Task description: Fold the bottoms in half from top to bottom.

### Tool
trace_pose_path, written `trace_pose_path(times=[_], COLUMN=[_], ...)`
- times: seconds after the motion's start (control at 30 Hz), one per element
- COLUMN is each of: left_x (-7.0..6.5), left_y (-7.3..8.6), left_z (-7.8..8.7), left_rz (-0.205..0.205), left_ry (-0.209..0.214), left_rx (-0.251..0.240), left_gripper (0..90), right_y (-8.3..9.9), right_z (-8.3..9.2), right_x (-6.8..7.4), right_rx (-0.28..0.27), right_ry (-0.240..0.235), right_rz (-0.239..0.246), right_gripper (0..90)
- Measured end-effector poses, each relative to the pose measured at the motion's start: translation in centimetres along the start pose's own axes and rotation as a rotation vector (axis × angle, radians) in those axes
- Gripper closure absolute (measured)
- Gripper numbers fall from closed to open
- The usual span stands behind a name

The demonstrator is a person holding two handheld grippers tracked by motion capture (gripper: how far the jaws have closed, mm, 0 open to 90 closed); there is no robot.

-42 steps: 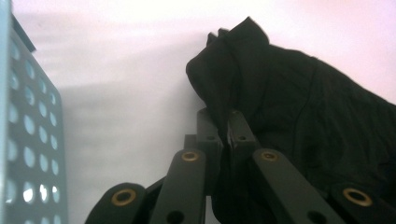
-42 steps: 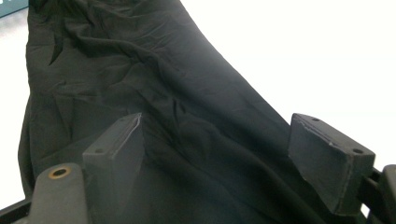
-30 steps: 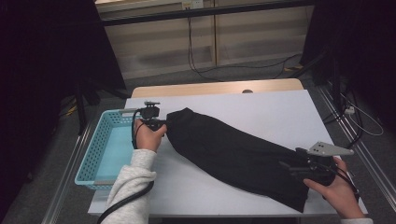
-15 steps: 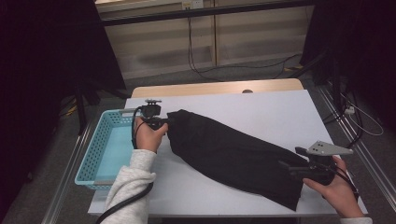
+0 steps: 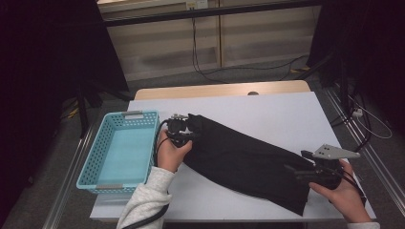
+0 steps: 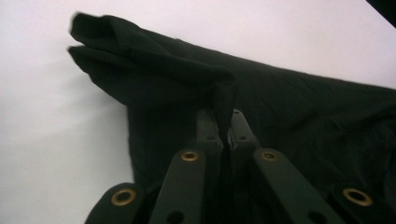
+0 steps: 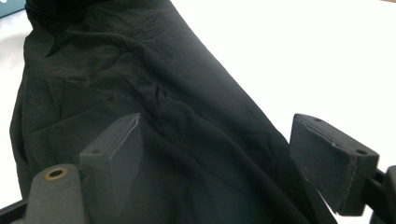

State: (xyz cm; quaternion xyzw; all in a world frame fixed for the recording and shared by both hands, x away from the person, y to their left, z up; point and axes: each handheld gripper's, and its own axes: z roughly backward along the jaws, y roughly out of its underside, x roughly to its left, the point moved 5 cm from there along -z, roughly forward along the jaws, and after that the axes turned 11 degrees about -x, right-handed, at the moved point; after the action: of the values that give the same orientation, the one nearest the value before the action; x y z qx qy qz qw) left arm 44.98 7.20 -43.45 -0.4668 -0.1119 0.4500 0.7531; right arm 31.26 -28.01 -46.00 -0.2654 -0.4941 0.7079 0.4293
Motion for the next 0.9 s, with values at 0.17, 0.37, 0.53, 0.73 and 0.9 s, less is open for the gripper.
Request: trace_pose_path(times=[0.17,0.37,0.53,0.73,0.9], left_x=[-1.0,-1.8,-2.5,-4.2,-6.1], left_y=[1.3,3.1,3.8,4.0,4.4], left_z=[-0.3,-1.2,-1.5,-1.4,-1.5], left_rz=[0.000,-0.020,-0.025,-0.047,-0.085], left_ry=[0.045,0.072,0.092,0.135,0.184], left_rx=[-0.004,0.010,0.004,-0.019,-0.029], left_gripper=[86.7,86.7,86.6,86.6,86.5], right_y=[0.1,0.2,0.3,0.4,0.4], right_z=[-0.1,-0.2,-0.2,-0.2,-0.3], right_x=[0.1,0.1,0.1,0.2,0.3], right_rx=[0.006,0.009,0.014,0.018,0.023], right_ry=[-0.002,-0.004,-0.003,-0.002,-0.006], right_rz=[0.003,0.003,0.003,0.000,0.006], right_gripper=[17.7,17.7,17.8,17.8,17.9])
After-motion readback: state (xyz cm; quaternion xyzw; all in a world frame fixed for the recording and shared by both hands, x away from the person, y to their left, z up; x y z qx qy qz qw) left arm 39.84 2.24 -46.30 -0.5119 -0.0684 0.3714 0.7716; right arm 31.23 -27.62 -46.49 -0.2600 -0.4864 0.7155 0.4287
